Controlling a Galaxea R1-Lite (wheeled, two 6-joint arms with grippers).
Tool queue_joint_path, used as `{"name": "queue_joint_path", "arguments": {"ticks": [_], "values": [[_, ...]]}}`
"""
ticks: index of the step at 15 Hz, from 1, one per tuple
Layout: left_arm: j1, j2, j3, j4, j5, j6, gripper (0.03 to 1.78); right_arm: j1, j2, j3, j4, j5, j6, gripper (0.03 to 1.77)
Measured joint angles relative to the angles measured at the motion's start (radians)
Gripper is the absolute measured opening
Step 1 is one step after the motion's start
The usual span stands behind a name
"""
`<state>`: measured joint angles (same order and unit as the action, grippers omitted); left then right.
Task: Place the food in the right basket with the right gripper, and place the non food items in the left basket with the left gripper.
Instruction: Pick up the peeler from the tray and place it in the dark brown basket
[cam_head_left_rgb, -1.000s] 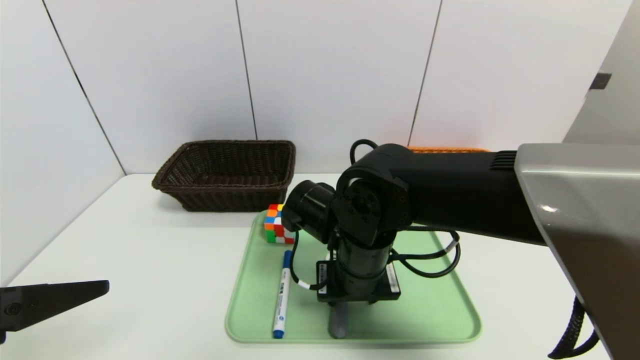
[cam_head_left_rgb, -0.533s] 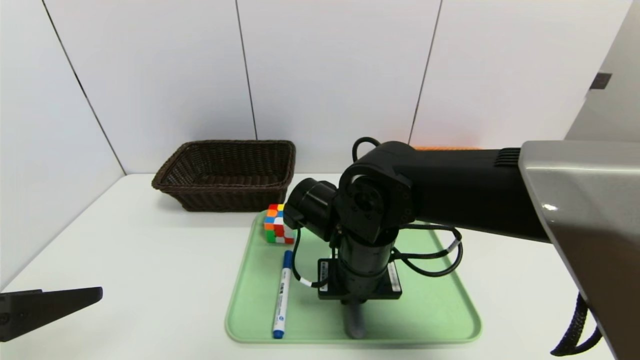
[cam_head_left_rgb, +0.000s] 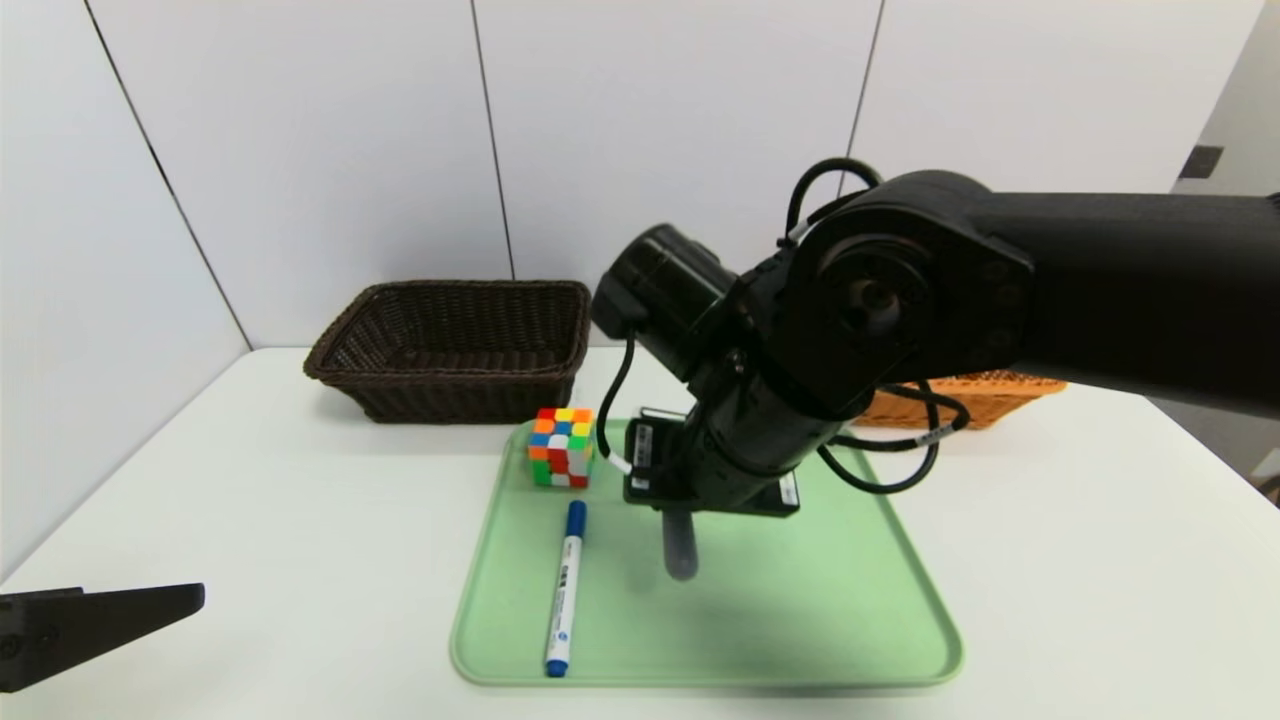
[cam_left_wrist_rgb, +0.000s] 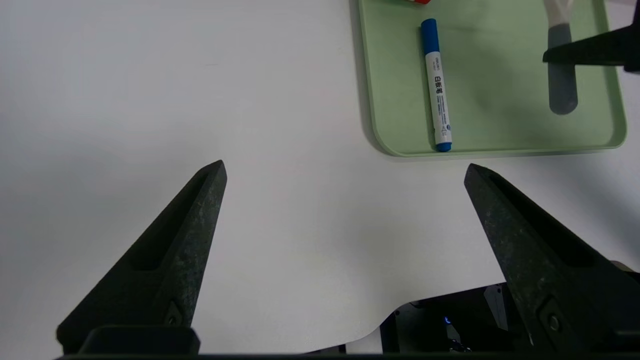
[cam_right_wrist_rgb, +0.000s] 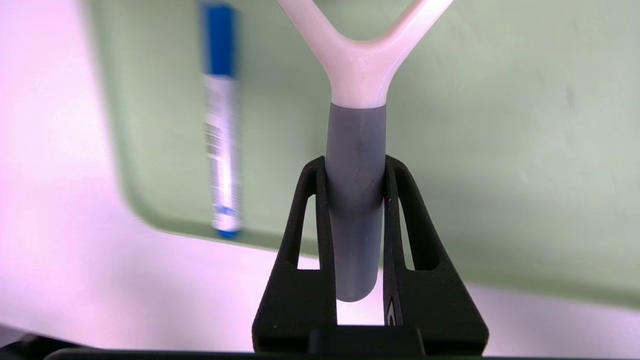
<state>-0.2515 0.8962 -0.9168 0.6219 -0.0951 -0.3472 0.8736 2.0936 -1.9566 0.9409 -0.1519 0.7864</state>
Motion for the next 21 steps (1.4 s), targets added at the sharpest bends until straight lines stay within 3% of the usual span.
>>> {"name": "queue_joint_path", "arguments": {"ticks": [5,9,11,17,21], "values": [[0.0,0.019,0.0,-0.005,0.0,0.0,1.69,-0.011,-0.043,0.001,-0.487,-0.01,-0.257,0.28],[0.0,0.038,-0.002,-0.007,-0.001,0.0,1.69,-0.036,0.043,0.0,-0.951,-0.03,-0.468,0.28],[0.0,0.043,-0.001,-0.002,-0.001,0.0,1.69,-0.057,0.104,-0.001,-1.124,-0.026,-0.583,0.28],[0.0,0.037,0.015,0.002,-0.001,-0.001,1.69,-0.102,0.272,-0.002,-1.456,0.05,-0.616,0.28],[0.001,0.03,0.022,0.0,0.002,0.0,1.69,-0.119,0.342,-0.002,-1.486,0.086,-0.61,0.28]]}}
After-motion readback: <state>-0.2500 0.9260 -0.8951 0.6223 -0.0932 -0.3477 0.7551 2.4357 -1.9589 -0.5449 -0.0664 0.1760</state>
